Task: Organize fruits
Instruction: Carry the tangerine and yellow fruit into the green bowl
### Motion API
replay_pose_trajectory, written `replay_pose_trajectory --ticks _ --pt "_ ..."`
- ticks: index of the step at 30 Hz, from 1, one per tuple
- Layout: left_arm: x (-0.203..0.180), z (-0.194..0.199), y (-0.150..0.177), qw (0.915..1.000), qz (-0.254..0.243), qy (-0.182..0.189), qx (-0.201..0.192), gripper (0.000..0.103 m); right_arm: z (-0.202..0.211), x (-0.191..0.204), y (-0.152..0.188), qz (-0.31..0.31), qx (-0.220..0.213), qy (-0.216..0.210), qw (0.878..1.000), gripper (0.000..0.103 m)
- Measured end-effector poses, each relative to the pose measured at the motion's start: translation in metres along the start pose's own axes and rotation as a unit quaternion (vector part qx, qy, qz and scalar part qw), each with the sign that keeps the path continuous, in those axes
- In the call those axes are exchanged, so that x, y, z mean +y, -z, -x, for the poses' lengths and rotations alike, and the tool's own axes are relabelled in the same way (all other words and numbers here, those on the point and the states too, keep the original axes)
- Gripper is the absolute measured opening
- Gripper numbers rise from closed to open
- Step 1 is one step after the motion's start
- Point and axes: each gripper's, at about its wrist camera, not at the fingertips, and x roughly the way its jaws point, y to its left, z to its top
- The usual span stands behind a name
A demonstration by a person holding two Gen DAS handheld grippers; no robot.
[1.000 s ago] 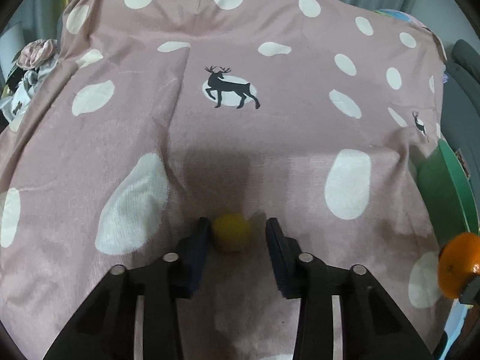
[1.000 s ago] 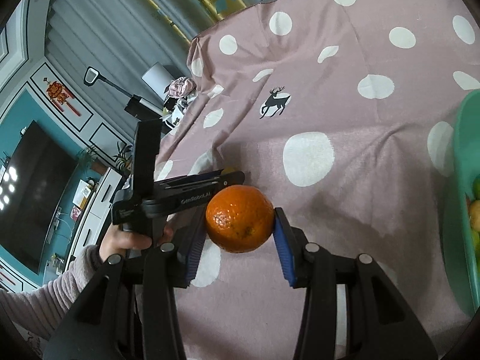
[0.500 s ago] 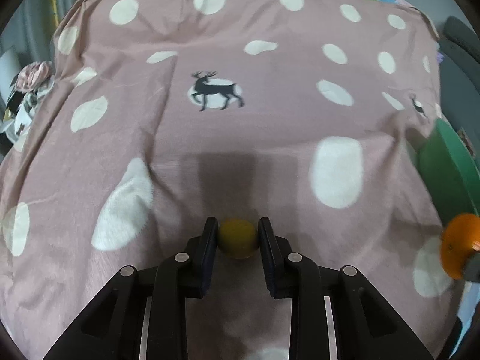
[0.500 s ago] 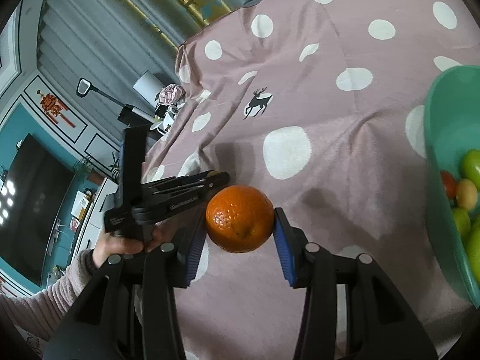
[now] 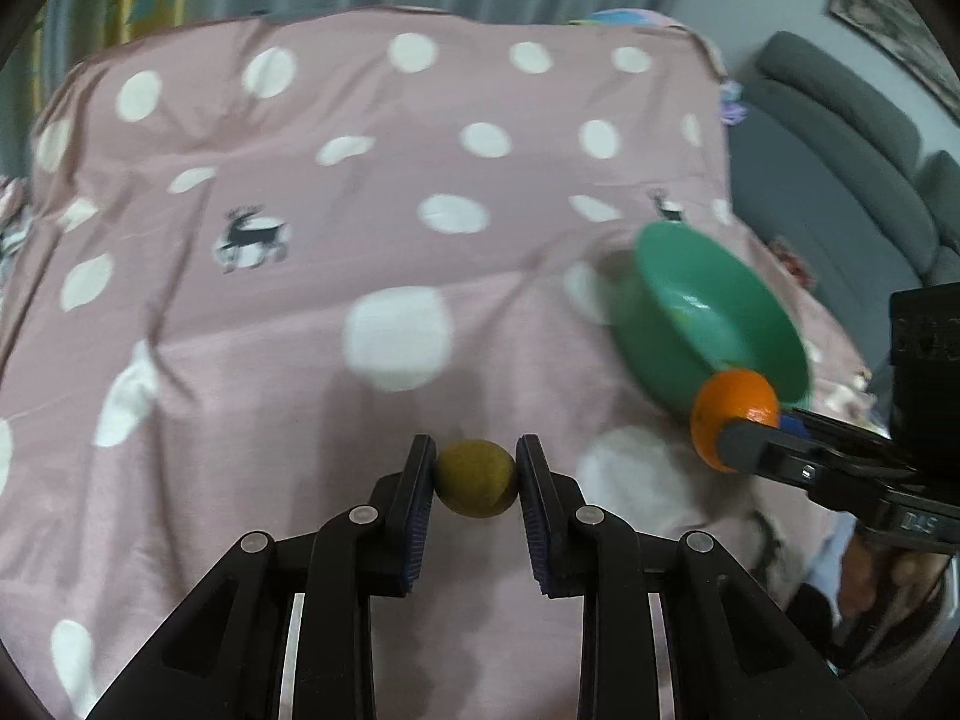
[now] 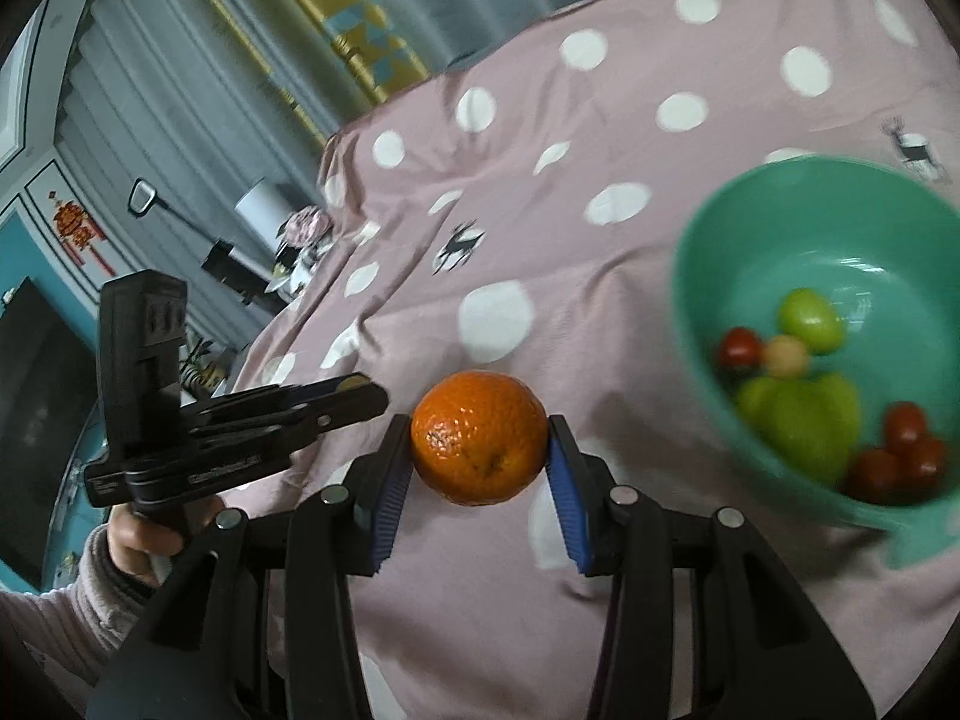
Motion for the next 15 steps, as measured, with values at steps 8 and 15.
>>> replay_pose_trajectory --ticks 8,15 --pt "-0.072 -0.014 -0.026 0.9976 -0.053 0.044 -0.005 0.028 0.058 -0.04 0.002 -0.005 -0.054 0.106 0.993 0.044" --pt "-0.132 -0.047 -0.056 0.9924 -0.102 0.069 -0.001 0.028 0.076 -0.071 -0.009 -0.007 -0.065 0.161 0.985 0.044"
